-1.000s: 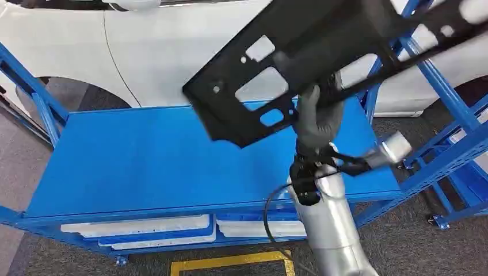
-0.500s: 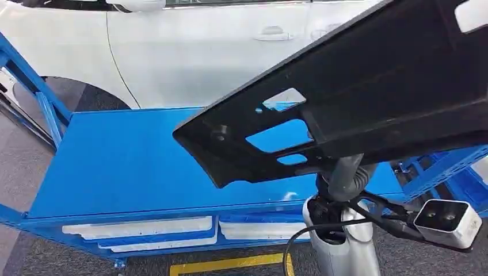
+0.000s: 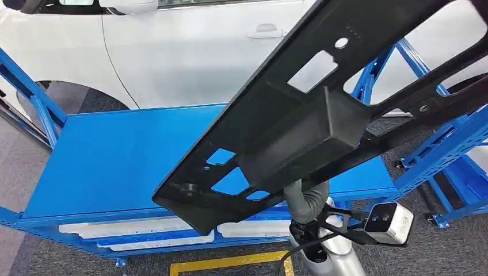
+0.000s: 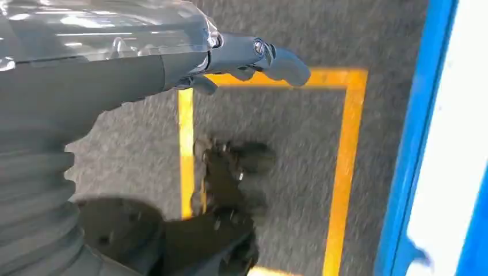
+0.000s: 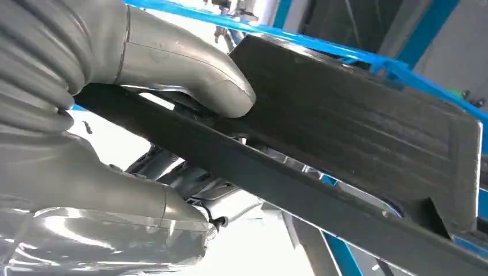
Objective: Take the parts from the cabinet and place them on the table.
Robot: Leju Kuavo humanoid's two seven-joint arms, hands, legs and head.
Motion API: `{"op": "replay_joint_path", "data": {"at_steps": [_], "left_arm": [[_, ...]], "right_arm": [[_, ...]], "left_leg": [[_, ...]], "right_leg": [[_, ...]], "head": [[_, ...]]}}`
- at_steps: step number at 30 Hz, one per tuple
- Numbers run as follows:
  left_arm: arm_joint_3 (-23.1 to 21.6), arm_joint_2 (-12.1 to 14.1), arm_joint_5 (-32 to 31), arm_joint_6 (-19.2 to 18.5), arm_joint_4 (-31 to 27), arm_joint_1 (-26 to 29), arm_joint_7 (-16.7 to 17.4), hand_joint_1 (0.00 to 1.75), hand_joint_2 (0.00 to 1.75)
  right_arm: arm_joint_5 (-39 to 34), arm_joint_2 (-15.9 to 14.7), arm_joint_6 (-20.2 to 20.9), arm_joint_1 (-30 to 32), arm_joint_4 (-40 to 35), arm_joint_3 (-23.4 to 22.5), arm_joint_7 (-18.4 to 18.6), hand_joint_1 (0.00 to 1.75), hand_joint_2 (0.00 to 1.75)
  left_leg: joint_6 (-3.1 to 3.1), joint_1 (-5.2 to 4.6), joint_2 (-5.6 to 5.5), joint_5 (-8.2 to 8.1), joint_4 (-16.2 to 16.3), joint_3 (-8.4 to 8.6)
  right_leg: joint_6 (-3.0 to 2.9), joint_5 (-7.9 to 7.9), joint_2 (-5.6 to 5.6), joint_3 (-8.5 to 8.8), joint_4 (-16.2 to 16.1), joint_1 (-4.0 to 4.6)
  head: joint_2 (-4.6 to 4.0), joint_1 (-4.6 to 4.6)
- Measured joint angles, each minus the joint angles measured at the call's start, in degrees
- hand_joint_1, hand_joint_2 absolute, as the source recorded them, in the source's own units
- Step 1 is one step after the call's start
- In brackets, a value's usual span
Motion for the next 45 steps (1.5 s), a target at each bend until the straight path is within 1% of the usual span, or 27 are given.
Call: {"op": "replay_joint_path", "data": {"at_steps": [1, 7, 8, 9, 10, 11, 14, 15, 17, 19, 20, 22, 24, 25, 26, 29, 30, 31, 32, 34, 35, 36, 37, 39, 40, 41, 45], "left_arm": [[0.0, 0.0, 0.0, 0.0, 0.0, 0.0, 0.1, 0.0, 1.75], [0.0, 0.0, 0.0, 0.0, 0.0, 0.0, 0.2, 0.0, 1.75], [0.0, -0.1, 0.0, 0.1, 0.0, 0.3, 0.6, 0.0, 1.75], [0.0, -0.1, 0.0, 0.2, 0.0, 0.4, 0.7, 0.0, 1.75], [0.0, -0.1, 0.0, 0.2, 0.0, 0.5, 0.8, 0.0, 1.75], [0.1, -0.1, 0.0, 0.2, 0.0, 0.4, 0.9, 0.0, 1.75], [0.6, -0.2, 0.0, 0.0, 0.0, 1.2, 0.9, 0.0, 1.75], [0.8, -0.5, 0.0, 0.0, 0.0, 1.3, 0.9, 0.0, 1.75], [0.9, -0.6, 0.0, -0.1, 0.0, 1.2, 1.2, 0.0, 1.75], [1.0, -0.7, 0.0, -0.1, 0.0, 1.4, 1.6, 0.0, 1.75], [1.0, -0.7, 0.0, -0.1, 0.0, 1.6, 1.8, 0.0, 1.75], [1.0, -0.9, 0.0, 0.2, 0.0, 1.8, 2.2, 0.0, 1.75], [1.0, -1.2, 0.0, 0.5, 0.0, 1.9, 2.5, 0.0, 1.75], [1.0, -1.3, 0.0, 0.5, 0.0, 1.9, 2.7, 0.0, 1.75], [1.0, -1.4, 0.0, 0.7, 0.0, 1.9, 2.8, 0.0, 1.75], [1.0, -1.5, 0.0, 0.8, 0.0, 2.1, 3.2, 0.0, 1.75], [1.0, -1.4, 0.0, 0.8, 0.0, 2.3, 3.2, 0.0, 1.75], [1.0, -1.4, 0.0, 0.8, 0.0, 2.4, 3.2, 0.0, 1.75], [1.0, -1.4, 0.0, 0.8, 0.0, 2.5, 3.4, 0.0, 1.75], [1.0, -1.5, 0.0, 0.8, 0.0, 2.5, 3.5, 0.0, 1.75], [1.0, -1.5, 0.0, 0.8, 0.0, 2.5, 3.5, 0.0, 1.75], [1.0, -1.5, 0.0, 0.8, 0.0, 2.5, 3.5, 0.0, 1.75], [1.0, -1.5, 0.0, 0.8, 0.0, 2.5, 3.5, 0.0, 1.75], [1.0, -1.4, 0.0, 0.8, 0.0, 2.5, 3.5, 0.0, 1.75], [1.0, -1.4, 0.0, 0.8, 0.0, 2.4, 3.5, 0.0, 1.75], [1.0, -1.2, 0.0, 0.8, 0.0, 2.3, 3.5, 0.0, 1.75], [0.9, -1.0, 0.0, 0.8, 0.1, 2.4, 3.8, 0.0, 1.75]], "right_arm": [[0.7, -0.1, -0.6, 0.0, 0.3, 0.1, -0.2, 1.61, 1.75], [1.0, -0.1, -0.8, 0.0, 0.4, 0.1, -0.2, 1.61, 1.75], [2.9, -0.2, -2.4, 0.0, 1.0, 0.1, -0.3, 1.61, 1.75], [3.2, -0.3, -2.6, 0.0, 1.1, 0.1, -0.3, 1.61, 1.75], [3.6, -0.4, -2.6, 0.0, 1.4, 0.1, -0.3, 1.61, 1.75], [3.1, -0.7, -1.6, 0.0, 1.7, 0.1, -0.4, 1.61, 1.75], [3.4, -1.2, -1.2, 0.1, 2.3, 0.1, -0.4, 1.61, 1.75], [3.5, -1.4, -0.9, 0.0, 2.4, 0.0, -0.4, 1.61, 1.75], [4.0, -1.8, -0.1, 0.1, 2.4, -0.2, -0.4, 1.61, 1.75], [4.3, -2.1, 0.9, 0.2, 2.4, -0.3, -0.4, 1.61, 1.75], [4.2, -2.3, 1.2, 0.3, 2.4, -0.4, -0.4, 1.61, 1.75], [4.1, -2.6, 1.4, 0.4, 2.4, -0.5, -0.4, 1.61, 1.75], [4.0, -2.9, 1.8, 0.2, 2.4, -0.6, -0.4, 1.61, 1.75], [3.9, -3.0, 1.8, 0.1, 2.4, -0.7, -0.4, 1.61, 1.75], [3.8, -3.1, 1.9, 0.0, 2.4, -0.7, -0.4, 1.61, 1.75], [3.6, -3.5, 2.1, 0.5, 2.2, -1.3, -0.5, 1.61, 1.75], [3.6, -3.7, 2.3, 0.7, 2.1, -1.6, -0.5, 1.61, 1.75], [3.6, -3.8, 2.7, 0.8, 2.0, -1.7, -0.5, 1.61, 1.75], [3.6, -3.8, 3.0, 1.0, 1.8, -1.8, -0.5, 1.61, 1.75], [3.7, -3.9, 4.0, 1.5, 1.7, -2.1, -0.5, 1.61, 1.75], [3.8, -4.0, 4.5, 1.8, 1.6, -2.4, -0.5, 1.61, 1.75], [4.0, -4.0, 5.0, 2.1, 1.6, -2.6, -0.5, 1.61, 1.75], [4.3, -4.0, 5.2, 2.3, 1.6, -2.7, -0.5, 1.61, 1.75], [4.8, -4.0, 5.5, 2.6, 1.5, -3.1, -0.5, 1.61, 1.75], [5.2, -4.0, 5.5, 2.7, 1.3, -3.3, -0.5, 1.61, 1.75], [5.5, -4.0, 5.5, 2.9, 1.1, -3.5, -0.5, 1.61, 1.75], [6.7, -4.0, 5.6, 3.3, 0.9, -3.6, -0.5, 1.61, 1.75]], "left_leg": [[-0.13, 0.06, 0.0, -1.98, 3.4, -1.22], [-0.18, 0.06, 0.01, -2.77, 4.9, -1.74], [-0.3, 0.05, 0.01, -5.62, 11.7, -3.83], [-0.26, 0.05, 0.01, -5.39, 11.7, -3.45], [-0.05, 0.04, 0.01, -3.9, 8.7, -1.33], [1.0, -0.54, -0.03, 0.48, -7.0, 7.98], [2.03, -0.93, -0.11, 1.61, -6.7, 7.27], [2.48, -0.27, 0.13, 2.49, -7.3, 6.94], [3.39, -0.38, 0.37, 3.64, -7.2, 5.85], [3.46, -0.49, 0.47, 4.72, -7.1, 4.34], [3.41, -0.52, 0.52, 5.19, -7.0, 3.5], [3.21, -0.5, 0.55, 5.95, -6.5, 1.93], [2.9, -0.48, 0.52, 6.57, -5.9, 0.59], [2.65, -0.48, 0.5, 6.81, -5.5, 0.25], [2.32, -0.77, 0.43, 7.06, -5.2, -0.23], [1.17, -0.45, 0.46, 8.39, -5.8, -0.19], [0.69, -0.69, 0.39, 8.74, -5.9, -0.4], [0.58, -0.38, 0.31, 6.86, -5.0, -0.89], [0.45, -0.37, 0.31, 3.36, -2.4, -1.83], [0.02, -0.25, 0.33, -2.84, 5.8, -3.98], [-0.14, -0.25, 0.34, -4.44, 9.6, -4.75], [-0.22, -0.25, 0.34, -4.2, 11.9, -4.68], [-0.16, -0.26, 0.34, -2.45, 11.5, -3.42], [0.19, -0.29, 0.33, 1.52, 5.0, 1.93], [0.57, -0.31, 0.3, 1.86, -0.8, 6.2], [0.99, -0.62, 0.27, -0.13, -6.2, 10.03], [2.34, -1.05, 0.19, 0.7, -7.8, 9.39]], "right_leg": [[-0.06, 0.17, -0.07, -0.23, 0.0, 0.11], [-0.1, 0.26, -0.09, -0.34, 0.0, 0.17], [-0.17, 0.88, -0.12, -1.18, 0.1, 0.45], [-0.13, 1.1, -0.12, -1.45, 0.1, 0.52], [-0.08, 1.46, -0.08, -1.89, 0.1, 0.61], [0.82, 2.65, 0.0, -2.78, 0.4, 1.03], [2.02, 3.88, 0.01, -2.85, 0.0, 0.6], [2.39, 3.66, 0.1, -3.16, 0.3, 0.68], [2.79, -1.98, 0.09, -5.03, 4.7, 0.4], [3.26, -8.08, 0.08, -7.64, 13.9, 0.21], [3.42, -9.28, 0.08, -8.27, 17.5, 0.13], [3.54, -7.34, 0.06, -5.98, 17.0, 0.01], [3.23, -4.04, 0.05, 0.84, 7.9, -0.04], [2.95, -4.32, 0.07, 4.49, 2.9, 0.0], [2.63, -5.63, 0.07, 5.9, -0.1, 0.45], [1.56, -4.56, 0.12, 5.08, 0.3, 0.8], [0.96, -3.75, 0.03, 4.79, -0.3, 0.35], [0.5, -3.02, -0.28, 4.36, -0.5, 0.22], [-0.05, -2.4, -0.29, 3.59, -0.5, 0.2], [-0.22, -1.23, -0.29, 2.08, -0.5, 0.33], [-0.2, -0.62, -0.29, 1.24, -0.4, 0.4], [-0.14, 0.04, -0.29, 0.28, -0.3, 0.47], [-0.06, 0.67, -0.29, -0.58, -0.2, 0.51], [0.21, 1.72, -0.27, -2.07, 0.0, 0.54], [0.42, 2.33, -0.23, -2.62, 0.2, 0.57], [0.76, 2.72, -0.2, -2.97, 0.3, 0.82], [2.24, 4.89, -0.26, -3.02, -0.4, 0.6]], "head": [[0.0, 0.0], [0.0, 0.0], [0.0, 0.0], [0.0, 0.0], [0.0, 0.0], [0.0, 0.0], [0.0, 0.0], [0.0, 0.02], [0.0, 0.0], [0.0, 0.02], [0.0, 0.0], [0.0, 0.02], [0.0, 0.0], [0.0, 0.02], [0.0, 0.0], [0.0, -0.02], [0.0, -0.02], [0.0, -0.02], [0.0, -0.02], [0.0, -0.02], [0.0, -0.02], [0.0, -0.02], [0.0, -0.02], [0.0, -0.02], [0.0, -0.02], [0.0, -0.02], [0.0, -0.02]]}}
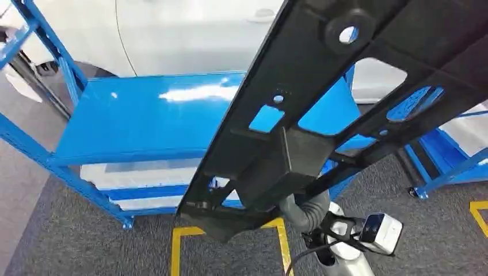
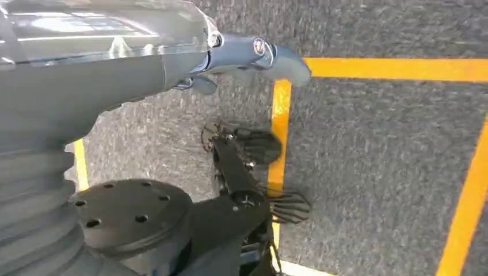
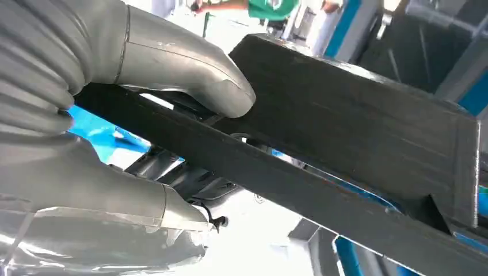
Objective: Take the parts from the cabinet and place them on the table.
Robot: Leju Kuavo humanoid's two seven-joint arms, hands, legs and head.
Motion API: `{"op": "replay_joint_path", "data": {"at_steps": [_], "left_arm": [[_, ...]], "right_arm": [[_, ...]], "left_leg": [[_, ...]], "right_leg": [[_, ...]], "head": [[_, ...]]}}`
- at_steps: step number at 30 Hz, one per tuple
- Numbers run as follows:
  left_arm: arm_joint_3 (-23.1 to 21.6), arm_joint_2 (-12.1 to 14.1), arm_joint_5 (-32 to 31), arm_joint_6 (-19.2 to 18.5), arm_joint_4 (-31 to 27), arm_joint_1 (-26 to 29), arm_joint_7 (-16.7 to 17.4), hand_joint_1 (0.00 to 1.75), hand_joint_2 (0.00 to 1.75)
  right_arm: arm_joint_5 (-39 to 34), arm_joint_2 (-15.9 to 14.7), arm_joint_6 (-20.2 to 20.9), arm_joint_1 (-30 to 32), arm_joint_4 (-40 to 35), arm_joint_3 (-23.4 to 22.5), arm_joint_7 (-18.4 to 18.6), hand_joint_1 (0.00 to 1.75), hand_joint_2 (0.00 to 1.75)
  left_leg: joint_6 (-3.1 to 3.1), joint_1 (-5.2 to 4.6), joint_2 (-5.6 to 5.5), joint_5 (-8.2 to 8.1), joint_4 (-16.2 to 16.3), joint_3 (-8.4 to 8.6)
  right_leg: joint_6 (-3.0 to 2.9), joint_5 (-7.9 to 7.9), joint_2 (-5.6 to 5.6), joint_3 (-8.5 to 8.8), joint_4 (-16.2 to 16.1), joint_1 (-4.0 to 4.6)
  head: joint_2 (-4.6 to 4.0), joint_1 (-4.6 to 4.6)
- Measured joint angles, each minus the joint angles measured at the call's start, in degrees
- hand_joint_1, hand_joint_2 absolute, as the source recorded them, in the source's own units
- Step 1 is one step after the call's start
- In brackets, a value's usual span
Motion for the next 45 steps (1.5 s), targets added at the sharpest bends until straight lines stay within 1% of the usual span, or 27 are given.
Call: {"op": "replay_joint_path", "data": {"at_steps": [1, 3, 5, 6, 8, 9, 10, 11, 12, 15, 16, 18, 20, 21, 22, 23, 25, 27, 28, 31, 32, 33, 36, 38, 41, 42, 45], "left_arm": [[0.0, -0.1, 0.0, 0.0, 0.0, 0.0, 0.2, 0.0, 1.75], [-0.1, 0.0, 0.0, 0.0, 0.0, -0.1, 0.4, 0.0, 1.75], [-0.1, 0.0, 0.0, 0.3, 0.0, 0.1, 0.9, 0.0, 1.75], [-0.1, 0.0, 0.0, 0.4, 0.0, 0.1, 1.0, 0.0, 1.75], [-0.1, 0.0, 0.0, 0.6, 0.0, 0.3, 1.7, 0.0, 1.75], [-0.1, 0.0, 0.0, 0.8, 0.0, 0.3, 2.0, 0.0, 1.75], [-0.1, 0.0, 0.0, 0.9, 0.0, 0.3, 2.4, 0.0, 1.75], [-0.1, 0.0, 0.0, 1.0, 0.0, 0.3, 2.8, 0.0, 1.75], [-0.2, 0.0, 0.0, 1.1, 0.0, 0.3, 3.1, 0.0, 1.75], [-0.2, 0.0, 0.0, 1.5, 0.1, 0.5, 4.2, 0.0, 1.75], [-0.2, 0.3, 0.0, 1.7, 0.2, 0.7, 4.5, 0.0, 1.75], [-0.2, 0.3, 0.0, 2.4, 0.3, 0.9, 5.6, 0.0, 1.75], [-0.2, 0.4, 0.0, 2.9, 0.3, 1.0, 6.2, 0.0, 1.75], [-0.2, 0.4, 0.0, 3.0, 0.3, 1.0, 6.4, 0.0, 1.75], [-0.2, 0.6, 0.0, 3.1, 0.4, 1.1, 6.4, 0.0, 1.75], [-0.2, 0.7, 0.0, 3.1, 0.4, 1.1, 6.4, 0.0, 1.75], [0.0, 0.9, 0.0, 3.4, 0.4, 1.1, 6.4, 0.0, 1.75], [0.2, 1.0, 0.0, 3.5, 0.4, 0.9, 6.4, 0.0, 1.75], [0.3, 1.0, 0.0, 3.5, 0.4, 0.8, 6.4, 0.0, 1.75], [0.4, 1.0, 0.0, 3.5, 0.4, 1.1, 6.4, 0.0, 1.75], [0.4, 1.0, 0.0, 3.5, 0.4, 1.1, 6.4, 0.0, 1.75], [0.4, 1.0, 0.0, 3.4, 0.4, 1.0, 6.4, 0.0, 1.75], [0.4, 1.0, 0.0, 3.3, 0.4, 1.2, 6.4, 0.0, 1.75], [0.4, 1.0, 0.0, 3.2, 0.4, 1.3, 6.3, 0.0, 1.75], [0.4, 1.0, 0.0, 3.2, 0.4, 1.2, 6.3, 0.0, 1.75], [0.4, 1.0, 0.0, 3.2, 0.4, 1.1, 6.3, 0.0, 1.75], [0.4, 1.2, 0.0, 3.3, 0.4, 1.1, 6.4, 0.0, 1.75]], "right_arm": [[0.1, 0.0, 0.2, 0.3, 0.0, -0.2, 0.0, 1.61, 1.75], [0.3, 0.0, 0.2, 0.5, -0.1, -0.7, 0.0, 1.61, 1.75], [0.5, 0.0, 0.3, 0.8, -0.1, -1.3, 0.0, 1.61, 1.75], [0.7, 0.0, 0.4, 1.0, -0.1, -1.4, 0.0, 1.61, 1.75], [1.0, 0.0, 0.4, 1.4, -0.1, -1.9, 0.0, 1.61, 1.75], [1.0, 0.0, 0.4, 1.6, -0.2, -2.1, 0.0, 1.61, 1.75], [1.1, 0.0, 0.5, 1.7, -0.3, -2.3, 0.0, 1.61, 1.75], [1.2, 0.0, 0.5, 1.8, -0.6, -2.4, 0.0, 1.61, 1.75], [1.3, 0.0, 0.7, 1.8, -1.0, -2.6, 0.0, 1.61, 1.75], [1.6, 0.2, 1.5, 2.4, -1.4, -3.3, 0.0, 1.61, 1.75], [1.6, 0.2, 1.7, 2.6, -1.5, -3.4, 0.0, 1.61, 1.75], [1.8, 0.6, 2.4, 2.8, -1.6, -3.9, 0.0, 1.61, 1.75], [1.7, 0.8, 2.5, 3.1, -1.7, -4.2, 0.0, 1.61, 1.75], [1.7, 0.8, 2.5, 3.4, -1.7, -4.3, 0.0, 1.61, 1.75], [1.6, 0.8, 2.8, 3.5, -1.7, -4.4, 0.0, 1.61, 1.75], [1.4, 0.8, 3.3, 3.6, -1.7, -4.7, 0.0, 1.61, 1.75], [1.0, 0.9, 3.9, 3.6, -1.7, -5.0, 0.0, 1.61, 1.75], [0.3, 1.2, 4.4, 3.5, -1.7, -5.3, 0.0, 1.61, 1.75], [0.2, 1.2, 4.5, 3.5, -1.7, -5.4, 0.0, 1.61, 1.75], [0.0, 1.4, 4.6, 3.3, -1.7, -5.6, 0.0, 1.61, 1.75], [0.0, 1.4, 4.6, 3.3, -1.7, -5.7, 0.0, 1.61, 1.75], [0.0, 1.4, 4.6, 3.2, -1.7, -5.8, 0.0, 1.61, 1.75], [-0.2, 1.4, 4.8, 3.4, -1.6, -6.3, 0.0, 1.61, 1.75], [-0.3, 1.4, 5.5, 3.8, -1.7, -7.1, 0.0, 1.61, 1.75], [-0.2, 1.5, 6.6, 3.9, -2.2, -8.0, 0.0, 1.61, 1.75], [-0.2, 1.6, 7.0, 3.9, -2.6, -8.4, 0.0, 1.61, 1.75], [0.0, 2.1, 8.3, 4.0, -3.0, -9.0, 0.0, 1.61, 1.75]], "left_leg": [[0.44, 0.55, 0.35, 1.01, -0.4, -0.49], [1.32, 0.51, 0.53, 2.46, -0.4, -2.3], [1.3, 0.4, 0.57, 4.0, -0.3, -4.1], [1.23, 0.4, 0.64, 4.69, -0.1, -5.2], [0.97, 0.4, 0.65, 5.95, 0.3, -7.3], [0.81, 0.41, 0.64, 6.45, 0.7, -8.29], [0.58, 0.4, 0.6, 6.85, 1.1, -9.06], [0.31, 0.26, 0.57, 7.18, 1.5, -9.6], [-0.02, 0.14, 0.51, 7.54, 1.8, -9.97], [-1.11, 0.36, 0.55, 9.07, 1.4, -10.07], [-1.45, 0.45, 0.43, 8.67, 1.7, -10.39], [-1.84, 0.63, 0.36, 2.02, 6.4, -12.18], [-2.27, 0.73, 0.38, -3.82, 14.8, -14.14], [-2.43, 0.73, 0.38, -4.58, 18.5, -14.58], [-2.47, 0.73, 0.37, -3.36, 19.8, -14.12], [-2.46, 0.73, 0.37, -1.17, 19.0, -12.65], [-2.07, 0.73, 0.37, 2.82, 11.8, -6.63], [-1.38, 0.35, 0.34, -0.95, 0.9, 0.9], [-1.11, 0.31, 0.39, -1.64, 0.1, 0.9], [0.25, 0.31, 0.43, -0.35, -0.3, 0.28], [0.63, 0.37, 0.62, 0.1, -0.3, -0.07], [1.02, 0.37, 0.66, 0.52, -0.3, -0.58], [1.15, 0.11, 0.71, 1.71, -0.1, -2.09], [1.08, 0.03, 0.67, 2.13, 0.1, -2.67], [0.93, -0.03, 0.63, 2.19, 0.7, -3.2], [0.59, -0.48, 0.64, 2.13, 1.1, -3.56], [-0.36, -0.21, 0.88, 2.56, 1.1, -4.12]], "right_leg": [[0.31, -0.72, 0.16, -0.35, 0.4, -0.19], [0.66, -8.28, 0.28, -2.38, 5.9, -0.34], [1.07, -14.03, 0.27, -4.44, 15.1, -0.52], [1.2, -14.07, 0.25, -4.65, 18.2, -0.55], [1.21, -10.13, 0.26, -2.01, 17.6, -0.57], [1.0, -8.16, 0.26, 1.11, 13.9, -0.57], [0.65, -7.72, 0.27, 5.19, 8.5, -0.53], [0.19, -9.79, 0.27, 9.47, 2.8, -0.35], [-0.04, -11.25, 0.29, 11.23, -1.0, -0.12], [-1.06, -10.13, 0.29, 10.19, -0.4, 0.3], [-1.64, -9.15, -0.03, 9.64, -0.8, -0.34], [-2.46, -7.84, -0.15, 8.12, -0.8, -0.27], [-2.5, -6.42, -0.16, 6.28, -0.7, -0.11], [-2.45, -5.66, -0.2, 5.18, -0.6, -0.08], [-2.35, -5.0, -0.2, 4.18, -0.4, -0.07], [-2.22, -4.41, -0.2, 3.16, -0.2, -0.08], [-1.86, -3.57, -0.18, 1.27, 0.3, -0.08], [-1.23, -2.82, -0.14, 0.38, 1.0, 0.2], [-0.83, -2.39, -0.26, 0.38, 1.0, 0.23], [0.37, -1.2, -0.36, 0.27, 0.7, -0.01], [0.51, -2.63, -0.12, -0.25, 1.8, -0.34], [0.65, -5.52, -0.02, -1.53, 5.1, -0.33], [1.13, -12.34, 0.04, -6.13, 18.3, -0.52], [0.96, -11.18, 0.05, -4.14, 17.1, -0.5], [-0.2, -5.96, 0.06, 4.58, 3.4, -0.16], [-0.51, -6.84, 0.0, 5.52, 1.6, 0.19], [-1.07, -6.85, 0.17, 4.9, 1.0, 0.41]], "head": [[0.0, 0.0], [0.0, -0.02], [0.0, 0.0], [0.0, 0.0], [0.0, 0.0], [0.0, 0.0], [0.0, 0.0], [0.0, 0.0], [0.0, -0.04], [0.0, -0.02], [0.0, 0.0], [0.0, -0.02], [0.0, -0.02], [0.0, -0.02], [0.0, -0.02], [0.0, -0.02], [0.0, -0.02], [0.0, -0.02], [0.0, -0.02], [0.0, -0.02], [0.0, 0.0], [0.0, 0.0], [0.0, 0.0], [0.0, -0.02], [0.0, 0.0], [0.0, 0.0], [0.0, -0.02]]}}
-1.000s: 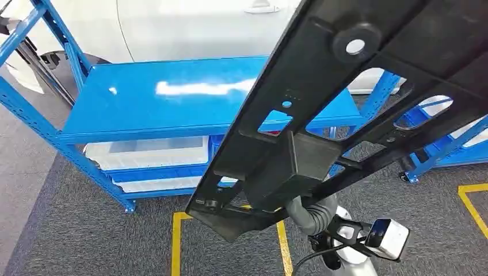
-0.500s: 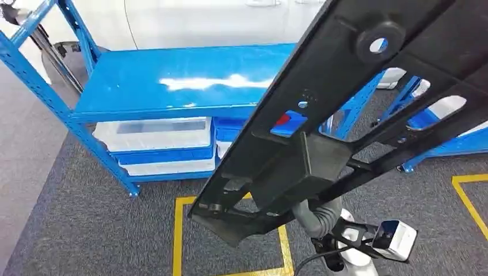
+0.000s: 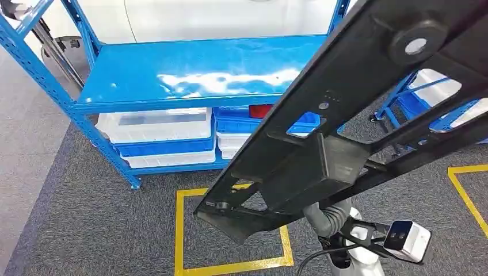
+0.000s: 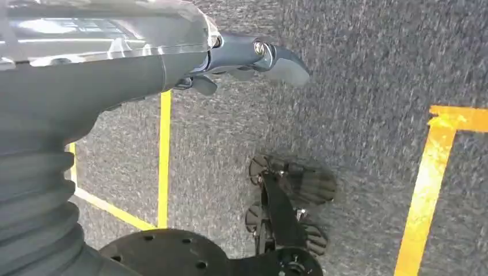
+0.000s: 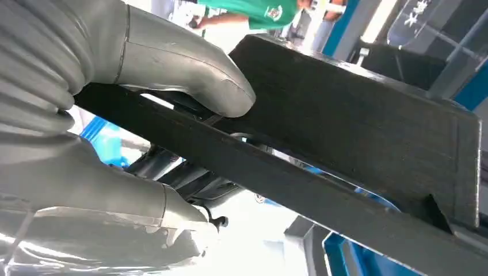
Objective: Take the parts from the cabinet and place them on the table.
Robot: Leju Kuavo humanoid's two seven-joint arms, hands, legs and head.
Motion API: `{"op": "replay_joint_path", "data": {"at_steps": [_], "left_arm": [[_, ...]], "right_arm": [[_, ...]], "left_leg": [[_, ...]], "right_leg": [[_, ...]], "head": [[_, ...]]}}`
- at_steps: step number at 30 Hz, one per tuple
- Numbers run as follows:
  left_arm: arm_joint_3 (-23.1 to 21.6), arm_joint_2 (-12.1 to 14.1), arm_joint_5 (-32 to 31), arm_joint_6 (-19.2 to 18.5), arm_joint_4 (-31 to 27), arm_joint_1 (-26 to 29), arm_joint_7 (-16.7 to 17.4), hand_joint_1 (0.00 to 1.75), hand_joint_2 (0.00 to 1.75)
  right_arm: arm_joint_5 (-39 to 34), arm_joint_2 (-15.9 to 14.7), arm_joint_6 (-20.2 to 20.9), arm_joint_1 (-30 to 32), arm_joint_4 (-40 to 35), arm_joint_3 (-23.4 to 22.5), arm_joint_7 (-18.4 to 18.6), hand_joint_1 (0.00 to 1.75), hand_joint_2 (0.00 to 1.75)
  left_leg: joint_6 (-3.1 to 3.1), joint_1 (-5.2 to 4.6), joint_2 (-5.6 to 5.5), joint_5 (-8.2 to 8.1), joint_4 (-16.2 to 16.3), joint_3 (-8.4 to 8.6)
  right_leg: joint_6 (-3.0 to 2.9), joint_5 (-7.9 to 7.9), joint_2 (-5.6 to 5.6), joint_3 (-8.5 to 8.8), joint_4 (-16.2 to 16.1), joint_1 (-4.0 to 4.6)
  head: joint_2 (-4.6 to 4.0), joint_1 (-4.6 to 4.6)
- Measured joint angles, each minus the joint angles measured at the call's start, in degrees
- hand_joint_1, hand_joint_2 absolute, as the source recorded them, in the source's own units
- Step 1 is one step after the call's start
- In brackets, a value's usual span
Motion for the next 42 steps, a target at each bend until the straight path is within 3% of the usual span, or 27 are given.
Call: {"op": "replay_joint_path", "data": {"at_steps": [2, 3, 5, 7, 8, 10, 11, 12, 16, 17, 19, 21, 22, 23, 25, 26, 27, 28, 31, 32, 34, 36, 37, 38, 40, 41, 42], "left_arm": [[0.0, 0.3, 0.0, 0.0, 0.0, -0.1, 0.0, 0.0, 1.75], [0.0, 0.3, 0.0, 0.0, 0.0, -0.1, 0.0, 0.0, 1.75], [0.0, 0.7, 0.0, 0.2, 0.0, 0.0, 0.0, 0.0, 1.75], [0.0, 0.9, 0.0, 0.7, 0.0, 0.0, 0.0, 0.0, 1.75], [0.0, 1.0, 0.0, 0.8, 0.0, 0.0, -0.1, 0.0, 1.75], [-0.1, 1.4, 0.0, 1.2, 0.0, -0.1, 0.0, 0.0, 1.75], [-0.1, 1.6, 0.0, 1.8, 0.0, -0.1, 0.2, 0.0, 1.75], [-0.1, 1.8, 0.0, 2.6, 0.1, -0.1, 0.4, 0.0, 1.75], [-0.4, 2.4, 0.0, 5.9, 0.2, -0.7, 0.7, 0.0, 1.75], [-0.5, 2.5, -0.1, 5.9, 0.2, -1.0, 0.7, 0.0, 1.75], [-0.5, 2.9, 0.0, 6.0, 0.3, -1.0, 0.7, 0.0, 1.75], [-0.5, 3.0, 0.0, 6.1, 0.3, -0.8, 0.7, 0.0, 1.75], [-0.3, 3.0, 0.0, 5.9, 0.3, -0.8, 0.7, 0.0, 1.75], [-0.2, 3.0, 0.0, 5.7, 0.3, -0.8, 0.8, 0.0, 1.75], [0.0, 2.9, 0.0, 5.3, 0.3, -0.9, 0.9, 0.0, 1.75], [0.0, 2.7, 0.0, 5.3, 0.3, -1.0, 0.9, 0.0, 1.75], [0.0, 2.5, 0.0, 5.2, 0.3, -1.0, 0.9, 0.0, 1.75], [0.0, 2.3, -0.1, 4.8, 0.3, -1.0, 0.8, 0.0, 1.75], [0.0, 1.9, -0.1, 4.7, 0.3, -1.2, 0.4, 0.0, 1.75], [-0.1, 1.7, -0.1, 4.8, 0.3, -1.3, 0.4, 0.0, 1.75], [-0.2, 1.7, -0.1, 5.2, 0.3, -1.4, 0.6, 0.0, 1.75], [-0.3, 1.8, -0.2, 5.5, 0.3, -1.1, 0.9, 0.0, 1.75], [-0.5, 1.8, -0.3, 5.4, 0.3, -0.9, 1.2, 0.0, 1.75], [-0.7, 1.7, -0.3, 5.4, 0.3, -0.9, 1.5, 0.0, 1.75], [-1.3, 1.7, -0.4, 5.3, 0.3, -1.0, 2.1, 0.0, 1.75], [-1.6, 1.8, -0.4, 5.2, 0.3, -1.0, 2.1, 0.0, 1.75], [-1.9, 1.8, -0.5, 4.8, 0.3, -1.0, 2.1, 0.0, 1.75]], "right_arm": [[-0.2, 0.3, 0.5, 0.0, -0.2, -0.2, 0.0, 1.61, 1.75], [-0.3, 0.5, 0.9, -0.2, -0.4, -0.3, 0.0, 1.61, 1.75], [-0.3, 1.0, 1.4, -0.1, -0.7, -0.7, 0.0, 1.61, 1.75], [-0.2, 1.3, 1.6, 0.1, -1.2, -1.2, 0.0, 1.61, 1.75], [-0.1, 1.4, 1.7, 0.3, -1.5, -1.4, 0.0, 1.61, 1.75], [0.0, 1.7, 1.9, 0.4, -2.1, -1.9, 0.0, 1.61, 1.75], [0.1, 2.0, 1.9, 0.4, -2.7, -2.0, 0.0, 1.61, 1.75], [0.2, 2.3, 1.9, 0.3, -3.1, -2.1, 0.0, 1.61, 1.75], [0.0, 2.6, 0.4, 0.3, -4.7, -2.1, 0.0, 1.61, 1.75], [-0.2, 2.6, 0.1, 0.3, -5.2, -2.1, 0.0, 1.61, 1.75], [-0.5, 2.6, -0.1, 0.0, -5.9, -2.1, -0.1, 1.61, 1.75], [-0.5, 2.6, -0.3, 0.0, -6.2, -2.0, -0.1, 1.61, 1.75], [-0.5, 2.6, -0.4, 0.0, -6.2, -2.0, -0.1, 1.61, 1.75], [-0.5, 2.6, -0.4, 0.0, -6.2, -2.0, -0.1, 1.61, 1.75], [-0.2, 2.6, -0.3, -0.4, -6.2, -1.7, -0.1, 1.61, 1.75], [0.2, 2.6, -0.3, -0.8, -6.2, -1.5, -0.1, 1.61, 1.75], [0.8, 2.6, -0.6, -1.4, -6.2, -1.1, -0.1, 1.61, 1.75], [1.6, 2.7, -1.0, -2.0, -6.2, -0.5, 0.0, 1.61, 1.75], [2.4, 2.9, -1.8, -2.5, -6.2, 0.8, 0.0, 1.61, 1.75], [2.5, 2.9, -1.8, -2.6, -6.3, 1.1, 0.0, 1.61, 1.75], [2.5, 3.1, -1.8, -2.8, -6.6, 1.7, -0.1, 1.61, 1.75], [2.4, 3.2, -1.8, -2.7, -6.7, 2.2, -0.1, 1.61, 1.75], [2.6, 3.2, -1.9, -2.5, -6.7, 2.4, -0.1, 1.61, 1.75], [3.0, 3.2, -2.3, -2.4, -6.7, 2.6, -0.1, 1.61, 1.75], [3.5, 3.2, -3.1, -2.4, -6.7, 3.0, -0.1, 1.61, 1.75], [3.5, 3.2, -3.4, -2.4, -6.7, 3.2, 0.0, 1.61, 1.75], [3.5, 3.1, -3.8, -2.5, -6.7, 3.4, -0.1, 1.61, 1.75]], "left_leg": [[-0.57, 0.03, -0.16, -0.77, 0.7, -0.24], [-0.85, 0.03, -0.26, -2.67, 3.1, -1.37], [-1.41, 0.42, -0.28, -7.37, 12.4, -5.54], [-1.77, 0.66, -0.28, -8.82, 18.5, -8.34], [-1.89, 0.85, -0.28, -7.56, 17.5, -7.83], [-1.94, 1.21, -0.81, -2.45, 8.7, -3.33], [-1.91, 1.45, -2.46, -0.14, 3.4, -0.72], [-1.68, 1.5, -4.72, -0.83, 1.3, 0.27], [-0.58, 1.32, -3.13, -0.44, 0.6, 0.03], [0.04, 1.71, -2.4, 0.0, 0.1, 0.05], [0.6, 1.49, -1.28, 0.11, 0.1, -0.12], [0.67, 1.26, 0.14, 0.14, 0.2, -0.37], [0.67, 1.22, 0.81, 0.14, 0.2, -0.48], [0.67, 1.19, 1.49, 0.13, 0.2, -0.47], [0.58, 1.14, 2.59, 0.08, 0.2, -0.34], [0.44, 1.1, 3.07, -0.01, 0.2, -0.17], [0.23, 0.91, 3.53, -0.1, 0.2, -0.05], [-0.14, 0.48, 4.01, -0.28, 0.5, -0.14], [-1.0, 0.43, 5.58, -0.24, 0.1, 0.23], [-1.44, 0.63, 5.36, -0.66, 0.3, 0.12], [-1.88, 0.93, 0.87, -4.04, 4.9, -1.62], [-2.21, 0.94, -0.24, -8.5, 14.3, -5.9], [-2.32, 0.94, -0.3, -9.56, 18.2, -7.8], [-2.31, 0.95, -0.3, -8.89, 18.9, -8.26], [-2.14, 1.0, -0.46, -4.19, 12.3, -5.3], [-2.0, 1.11, -1.29, -1.23, 6.6, -2.71], [-1.79, 1.33, -3.82, 0.44, 2.1, -0.9]], "right_leg": [[-0.62, 0.66, 0.08, 0.44, -1.1, -0.72], [-0.91, 0.84, 0.18, 0.41, -1.3, -0.76], [-1.21, 1.03, 0.57, 0.12, -1.2, -0.68], [-1.13, 1.13, 1.18, -0.17, -1.0, -0.69], [-1.09, 1.15, 1.56, -0.23, -0.9, -0.71], [-0.85, 1.18, 2.66, -0.24, -0.5, -0.77], [-0.62, 1.15, 3.19, -0.33, -0.3, -0.81], [-0.28, 1.17, 3.61, -0.65, -0.1, -0.55], [1.43, 2.14, 5.66, -1.8, -0.1, -0.7], [1.57, 1.69, 4.73, -1.98, 0.4, -0.9], [2.06, -2.08, 1.32, -4.45, 5.7, -0.83], [2.51, -6.5, 0.68, -8.98, 15.7, -1.0], [2.61, -6.98, 0.61, -10.13, 18.3, -1.0], [2.63, -6.13, 0.46, -9.79, 17.9, -1.0], [2.32, -2.01, -0.17, -5.53, 10.2, -0.93], [1.94, 0.31, -1.31, -2.32, 4.5, -0.81], [1.3, 0.22, -4.79, -0.35, 0.3, -0.28], [0.57, 0.45, -4.58, -0.42, 0.1, 0.15], [-0.18, 0.61, -2.6, -0.98, 0.1, 0.32], [-0.82, 1.08, -1.97, -0.68, -0.5, -0.29], [-1.42, 1.32, -1.03, -0.8, -0.7, -0.4], [-1.62, 1.43, 0.33, -0.98, -0.7, -0.34], [-1.64, 1.46, 1.15, -1.03, -0.6, -0.3], [-1.62, 1.47, 1.89, -1.0, -0.6, -0.3], [-1.54, 1.44, 3.34, -0.79, -0.4, -0.36], [-1.35, 1.37, 4.1, -0.66, -0.3, -0.37], [-1.16, 1.28, 4.63, -0.76, -0.1, -0.4]], "head": [[0.0, 0.02], [0.0, 0.0], [0.0, 0.0], [0.0, 0.0], [0.0, 0.0], [0.0, 0.0], [0.0, 0.0], [0.0, 0.0], [0.0, 0.0], [0.0, 0.0], [0.0, 0.02], [0.0, 0.02], [0.0, 0.02], [0.0, 0.02], [0.0, 0.02], [0.0, 0.02], [0.0, 0.02], [0.0, 0.0], [0.0, 0.0], [0.0, 0.0], [0.0, 0.0], [0.0, 0.0], [0.0, 0.0], [0.0, 0.0], [0.0, 0.0], [0.0, 0.0], [0.0, 0.0]]}}
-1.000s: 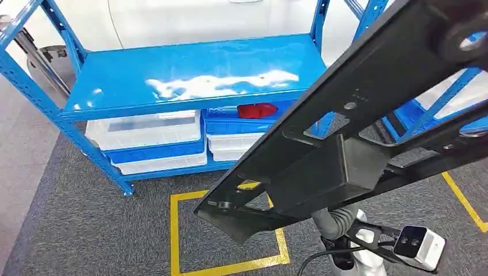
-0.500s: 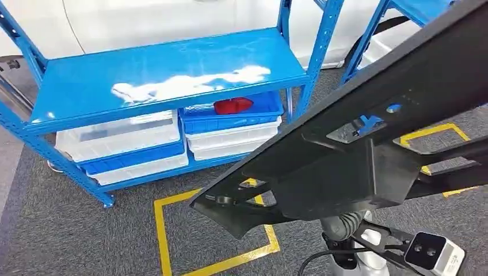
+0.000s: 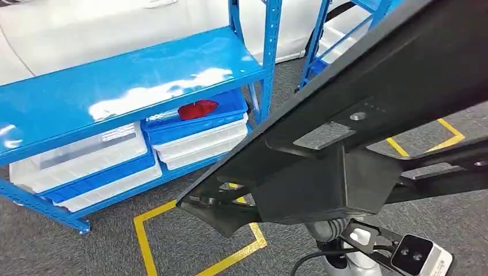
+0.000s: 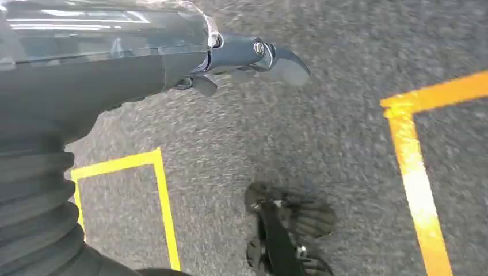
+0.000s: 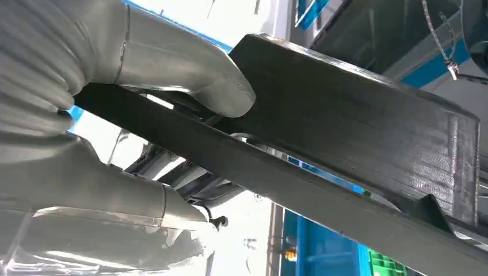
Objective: Take the parts from the cabinet and place them on the table.
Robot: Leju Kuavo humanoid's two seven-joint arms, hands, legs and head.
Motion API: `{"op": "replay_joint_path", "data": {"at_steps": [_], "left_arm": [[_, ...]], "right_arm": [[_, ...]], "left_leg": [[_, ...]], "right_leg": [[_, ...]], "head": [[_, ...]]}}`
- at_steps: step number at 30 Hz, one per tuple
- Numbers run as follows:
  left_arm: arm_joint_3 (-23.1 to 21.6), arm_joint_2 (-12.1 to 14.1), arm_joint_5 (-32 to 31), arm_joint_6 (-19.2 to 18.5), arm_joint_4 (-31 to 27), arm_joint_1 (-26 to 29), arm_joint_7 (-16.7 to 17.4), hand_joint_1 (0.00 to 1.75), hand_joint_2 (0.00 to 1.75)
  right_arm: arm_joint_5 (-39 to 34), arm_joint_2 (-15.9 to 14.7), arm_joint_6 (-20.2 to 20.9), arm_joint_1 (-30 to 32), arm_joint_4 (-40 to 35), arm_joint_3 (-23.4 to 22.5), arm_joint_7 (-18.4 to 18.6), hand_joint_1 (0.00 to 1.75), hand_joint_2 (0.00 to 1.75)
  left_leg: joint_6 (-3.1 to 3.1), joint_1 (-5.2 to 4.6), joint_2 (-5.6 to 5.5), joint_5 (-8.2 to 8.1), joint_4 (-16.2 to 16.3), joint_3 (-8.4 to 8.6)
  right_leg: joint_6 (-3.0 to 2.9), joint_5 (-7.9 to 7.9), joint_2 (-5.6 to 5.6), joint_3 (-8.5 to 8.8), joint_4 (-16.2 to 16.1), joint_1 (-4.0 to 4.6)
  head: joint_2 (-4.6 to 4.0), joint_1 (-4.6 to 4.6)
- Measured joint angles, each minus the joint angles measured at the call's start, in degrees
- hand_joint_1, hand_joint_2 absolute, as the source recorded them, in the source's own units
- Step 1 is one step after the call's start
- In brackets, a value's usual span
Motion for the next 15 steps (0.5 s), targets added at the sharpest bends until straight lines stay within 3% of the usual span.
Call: {"op": "replay_joint_path", "data": {"at_steps": [1, 4, 5, 6, 7, 8, 10, 11, 12, 13, 14, 15], "left_arm": [[-0.2, 0.1, 0.0, -0.3, 0.0, 0.0, 0.0, 0.0, 1.75], [-0.6, 0.0, 0.0, -0.7, 0.0, -0.2, 0.0, 0.0, 1.75], [-0.7, -0.3, 0.0, -0.8, 0.0, -0.4, 0.0, 0.0, 1.75], [-0.8, -0.6, 0.0, -0.8, 0.0, -0.6, 0.1, 0.0, 1.75], [-1.0, -0.7, 0.0, -0.8, 0.0, -0.6, 0.1, 0.0, 1.75], [-1.1, -0.8, 0.0, -0.9, 0.0, -0.5, 0.3, 0.0, 1.75], [-1.3, -1.2, 0.0, -1.2, 0.0, -0.2, 0.5, 0.0, 1.75], [-1.4, -1.3, 0.0, -1.4, 0.0, -0.1, 0.6, 0.0, 1.75], [-1.5, -1.5, 0.0, -1.5, 0.0, -0.2, 0.5, 0.0, 1.75], [-1.5, -1.8, 0.0, -1.8, 0.0, -0.3, 0.3, 0.0, 1.75], [-1.6, -2.0, 0.0, -2.0, 0.0, -0.4, 0.1, 0.0, 1.75], [-1.6, -2.2, 0.0, -2.1, 0.0, -0.4, -0.2, 0.0, 1.75]], "right_arm": [[-0.2, -0.1, -0.2, -0.1, 0.0, 0.2, 0.0, 1.61, 1.75], [-0.5, -0.3, -0.1, 0.0, 0.0, 0.5, 0.0, 1.61, 1.75], [-0.5, -0.4, -0.1, -0.1, 0.0, 0.6, 0.0, 1.61, 1.75], [-0.5, -0.5, 0.0, 0.0, 0.0, 0.7, 0.0, 1.61, 1.75], [-0.3, -0.6, 0.0, -0.3, 0.0, 0.9, 0.0, 1.61, 1.75], [-0.3, -0.7, -0.2, -0.4, 0.1, 1.2, 0.0, 1.61, 1.75], [-0.3, -1.0, -0.4, -0.4, 0.4, 1.7, 0.0, 1.61, 1.75], [-0.2, -1.3, -0.4, -0.4, 0.5, 1.8, 0.0, 1.61, 1.75], [-0.1, -1.5, -0.5, -0.4, 0.6, 2.0, 0.0, 1.61, 1.75], [0.1, -1.7, -0.7, -0.5, 0.7, 2.2, 0.0, 1.61, 1.75], [0.1, -1.9, -1.0, -0.6, 0.7, 2.4, 0.0, 1.61, 1.75], [0.1, -2.0, -1.1, -0.8, 0.7, 2.7, 0.0, 1.61, 1.75]], "left_leg": [[0.26, 0.06, -1.32, -0.74, -1.4, 0.59], [1.08, -0.41, 0.1, -0.71, -1.3, 0.51], [1.64, 0.15, 0.7, -0.32, -1.9, 0.57], [2.04, 0.14, 1.53, -0.06, -2.2, 0.73], [2.47, 0.14, 2.08, 0.0, -2.4, 0.7], [2.58, -0.02, 2.85, 0.0, -2.4, 0.63], [2.71, -0.19, 4.36, -0.09, -2.3, 0.5], [2.7, -0.2, 5.13, -0.1, -2.3, 0.47], [2.65, -0.2, 5.78, -0.14, -2.3, 0.5], [2.54, -0.2, 6.31, -0.21, -2.3, 0.58], [2.39, -0.21, 6.81, -0.32, -2.3, 0.73], [2.2, -0.28, 7.27, -0.45, -2.3, 0.94]], "right_leg": [[0.44, -0.04, 0.66, -0.34, 0.5, 0.38], [1.71, 0.68, 2.38, -1.09, 0.1, -0.22], [2.16, 0.76, 2.92, -1.16, 0.1, 0.12], [2.25, -0.05, 0.78, -1.44, 0.9, 0.08], [2.41, -2.04, -1.72, -2.87, 3.7, 0.19], [2.66, -4.41, -3.04, -5.05, 8.3, 0.04], [2.99, -7.85, -3.94, -9.31, 17.1, -0.23], [3.15, -7.82, -4.09, -10.18, 18.9, -0.38], [3.2, -6.43, -4.25, -9.33, 17.3, -0.51], [3.1, -4.12, -4.57, -7.03, 13.2, -0.54], [2.85, -1.76, -5.35, -4.07, 7.7, -0.48], [2.41, 0.14, -7.16, -0.91, 2.2, -0.28]], "head": [[0.0, 0.0], [0.0, 0.02], [0.0, 0.0], [0.0, 0.0], [0.0, 0.02], [0.0, 0.02], [0.0, 0.02], [0.0, 0.02], [0.0, 0.02], [0.0, 0.02], [0.0, 0.02], [0.0, 0.02]]}}
